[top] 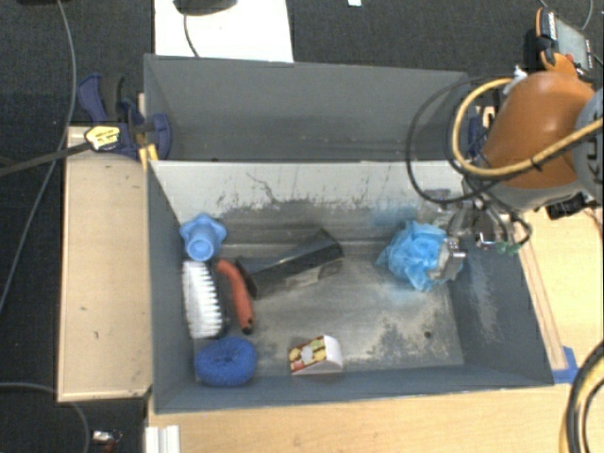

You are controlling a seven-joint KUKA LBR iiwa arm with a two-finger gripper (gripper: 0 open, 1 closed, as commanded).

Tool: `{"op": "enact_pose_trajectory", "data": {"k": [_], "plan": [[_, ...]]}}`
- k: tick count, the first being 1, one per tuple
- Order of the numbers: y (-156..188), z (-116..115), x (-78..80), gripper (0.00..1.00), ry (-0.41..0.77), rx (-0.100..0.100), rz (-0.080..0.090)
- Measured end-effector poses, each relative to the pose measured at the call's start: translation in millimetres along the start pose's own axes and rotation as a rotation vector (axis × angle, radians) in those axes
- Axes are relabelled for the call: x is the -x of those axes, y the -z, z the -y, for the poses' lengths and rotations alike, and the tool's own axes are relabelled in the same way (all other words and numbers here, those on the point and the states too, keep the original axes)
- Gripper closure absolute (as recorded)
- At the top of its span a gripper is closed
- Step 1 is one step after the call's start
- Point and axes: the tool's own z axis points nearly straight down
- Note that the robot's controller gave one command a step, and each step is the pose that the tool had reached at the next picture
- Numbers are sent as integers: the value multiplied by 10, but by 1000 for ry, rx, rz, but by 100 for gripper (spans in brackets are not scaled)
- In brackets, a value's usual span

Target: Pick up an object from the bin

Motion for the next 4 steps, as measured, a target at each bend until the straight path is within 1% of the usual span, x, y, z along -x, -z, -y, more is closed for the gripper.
{"op": "enact_pose_trajectory", "data": {"k": [1,2,3,4], "plan": [[-113,326,-274,0,-7,0,4],[-833,254,-271,0,-25,2,1],[-785,292,-266,0,-31,0,7],[-1017,268,55,0,-192,1,10]]}}
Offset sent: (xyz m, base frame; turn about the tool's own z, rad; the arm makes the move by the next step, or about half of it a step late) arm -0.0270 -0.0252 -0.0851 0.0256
